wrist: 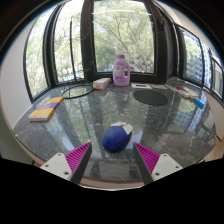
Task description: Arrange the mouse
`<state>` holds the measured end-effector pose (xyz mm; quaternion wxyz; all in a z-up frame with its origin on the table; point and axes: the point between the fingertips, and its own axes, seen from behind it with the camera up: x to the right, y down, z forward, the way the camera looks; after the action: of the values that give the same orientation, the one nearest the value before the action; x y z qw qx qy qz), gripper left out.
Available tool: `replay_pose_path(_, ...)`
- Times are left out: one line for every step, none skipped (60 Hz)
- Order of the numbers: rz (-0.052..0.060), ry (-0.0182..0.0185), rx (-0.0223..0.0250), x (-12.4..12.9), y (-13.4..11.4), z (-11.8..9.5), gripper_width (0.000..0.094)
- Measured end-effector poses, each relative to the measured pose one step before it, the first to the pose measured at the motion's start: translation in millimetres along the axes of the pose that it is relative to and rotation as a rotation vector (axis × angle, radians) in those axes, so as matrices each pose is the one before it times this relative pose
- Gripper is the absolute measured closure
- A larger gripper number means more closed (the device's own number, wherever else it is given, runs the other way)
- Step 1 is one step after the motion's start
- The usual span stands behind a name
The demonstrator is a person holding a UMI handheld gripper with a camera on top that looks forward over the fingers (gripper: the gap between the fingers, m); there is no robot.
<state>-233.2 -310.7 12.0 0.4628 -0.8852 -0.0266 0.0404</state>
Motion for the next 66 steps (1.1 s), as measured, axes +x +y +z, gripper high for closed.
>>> replay_pose_path(0.0038,0.00373,-0.00186,-1.08,-1.84,5.79,0.0078)
replay_pose_path(0.0044,0.00271,-0.00195,-1.06,-1.66,5.65,0.0080)
replay_pose_path(0.0039,0.00292,-0.00278,-0.98,-1.64,5.40,0.0079)
replay_pose_path(0.0037,0.00307,-0.00399,-0.64,-0.98,5.79,0.0080)
replay_pose_path(0.0047,0.00322,-0.00437,-0.68,-0.82,4.96,0.0081)
replay_pose_path(0.0027,-0.00058,-0.00209,5.76,-0.48,3.12,0.0081)
replay_pose_path(0.0055,0.00627,-0.00145,-4.99,-1.91,7.35,0.0079)
replay_pose_path(0.0055,0.00541,-0.00250,-1.34,-0.99,5.17,0.0080)
replay_pose_path(0.0052,0.00933,-0.00411,0.69,-0.30,4.38,0.0071)
replay_pose_path(0.0033,0.00994,-0.00515,1.22,-0.45,3.98,0.0077)
replay_pose_path(0.0033,0.00741,-0.00522,0.29,-0.40,3.61,0.0084)
replay_pose_path(0.0021,0.00657,-0.00342,0.55,-0.77,2.93,0.0086)
replay_pose_path(-0.0033,0.00254,0.00614,3.41,-3.36,3.56,0.0087)
replay_pose_path(-0.0035,0.00372,0.00484,-0.67,-2.10,3.30,0.0085)
replay_pose_path(-0.0015,0.00434,-0.00191,-0.73,-0.65,3.03,0.0084)
replay_pose_path(-0.0021,0.00396,-0.00194,-0.48,-1.10,2.78,0.0086)
replay_pose_path(-0.0027,0.00313,0.00117,-0.86,-1.88,2.76,0.0090)
replay_pose_path(-0.0021,0.00250,-0.00056,-0.89,-1.31,2.74,0.0092)
replay_pose_path(-0.0037,0.00128,-0.00332,2.83,-2.43,-1.47,0.0095)
replay_pose_path(-0.0025,0.00416,0.00179,-0.34,-1.34,3.63,0.0097)
replay_pose_path(-0.0037,0.00493,0.00075,-0.19,-0.76,3.04,0.0108)
replay_pose_path(-0.0041,0.00435,0.00003,-0.01,-0.80,2.46,0.0125)
replay_pose_path(-0.0049,0.00523,0.00099,0.33,-0.88,2.33,0.0153)
replay_pose_path(-0.0049,0.00605,-0.00009,0.90,-0.67,2.01,0.0184)
replay_pose_path(-0.0046,0.00450,0.00213,0.20,-1.42,1.87,0.0220)
replay_pose_path(-0.0002,-0.00125,0.00238,0.35,-2.31,-0.77,0.0256)
replay_pose_path(0.0023,0.00114,0.00005,-0.18,-0.70,1.69,0.0297)
replay_pose_path(0.0025,0.00115,0.00150,0.10,-0.89,1.57,0.0341)
replay_pose_path(0.0018,0.00343,0.00139,0.82,-0.89,1.28,0.0394)
replay_pose_path(-0.0012,0.00157,0.00148,0.04,-0.52,1.18,0.0419)
replay_pose_path(-0.0042,0.00045,0.00305,0.01,-0.85,0.63,0.0420)
replay_pose_path(-0.0057,0.00139,-0.00024,0.05,0.07,-0.33,0.0426)
replay_pose_path(-0.0052,0.00056,0.00075,-0.66,-0.70,0.37,0.0433)
replay_pose_path(-0.0055,-0.00039,0.00153,-0.61,-0.29,0.33,0.0444)
replay_pose_path(-0.0067,-0.00140,0.00146,-0.49,-0.56,0.45,0.0458)
replay_pose_path(-0.0066,-0.00154,0.00058,-0.64,-0.28,0.22,0.0471)
replay_pose_path(-0.0054,-0.00259,-0.00006,-0.45,-0.46,0.29,0.0489)
replay_pose_path(-0.0038,-0.00457,-0.00193,-0.91,-0.10,0.37,0.0500)
replay_pose_path(-0.0019,-0.00780,-0.00362,-1.39,-0.15,0.39,0.0515)
replay_pose_path(0.0021,-0.00987,-0.00256,-1.58,-0.61,0.57,0.0528)
replay_pose_path(0.0050,-0.00809,-0.00284,-1.19,0.08,0.33,0.0537)
replay_pose_path(0.0061,-0.00651,-0.00386,-0.59,-0.98,0.01,0.0544)
replay_pose_path(0.0038,-0.00406,-0.00143,0.16,-1.40,0.73,0.0555)
replay_pose_path(-0.0007,-0.00083,-0.00234,0.72,-0.84,0.70,0.0557)
replay_pose_path(-0.0049,0.00046,-0.00267,0.90,-0.86,0.88,0.0559)
replay_pose_path(-0.0077,0.00038,-0.00305,0.79,-0.95,0.80,0.0557)
replay_pose_path(-0.0087,-0.00108,-0.00161,0.22,-1.63,0.54,0.0572)
replay_pose_path(-0.0026,-0.00206,0.00602,-1.33,-2.84,0.29,0.0580)
replay_pose_path(0.0013,-0.00407,0.00681,0.18,-3.89,-1.01,0.0581)
replay_pose_path(0.0009,-0.00782,0.00610,-1.12,-5.39,-0.62,0.0581)
replay_pose_path(-0.0018,-0.01045,0.00593,-1.92,-6.29,-0.61,0.0582)
replay_pose_path(-0.0059,-0.01265,0.00393,-2.44,-6.67,-0.80,0.0582)
replay_pose_path(-0.0067,-0.01232,0.00477,-2.31,-7.80,-1.26,0.0581)
replay_pose_path(-0.0013,-0.00885,0.01529,-2.25,-10.73,-0.80,0.0581)
replay_pose_path(-0.0022,-0.01280,0.02226,-1.94,-12.60,-3.13,0.0581)
replay_pose_path(-0.0058,-0.01331,0.02394,-2.22,-14.46,-2.11,0.0581)
replay_pose_path(-0.0127,-0.01247,0.02140,-1.38,-14.75,-2.25,0.0581)
replay_pose_path(-0.0114,-0.01003,0.02207,0.02,-15.80,-2.25,0.0582)
replay_pose_path(-0.0052,-0.00833,0.02773,0.34,-17.77,-1.86,0.0581)
replay_pose_path(0.0030,-0.00962,0.03021,-0.60,-19.09,-0.24,0.0581)
replay_pose_path(0.0019,-0.01333,0.03109,0.10,-18.51,-1.43,0.0582)
replay_pose_path(0.0012,-0.01455,0.03008,0.26,-18.57,-0.83,0.0581)
replay_pose_path(0.0017,-0.01204,0.02974,1.72,-18.52,-0.52,0.0582)
replay_pose_path(0.0037,-0.00837,0.03060,2.94,-18.33,-0.30,0.0582)
replay_pose_path(0.0051,-0.00553,0.03090,4.13,-18.02,0.34,0.0583)
replay_pose_path(0.0066,-0.00341,0.02691,0.98,-23.19,2.27,0.0583)
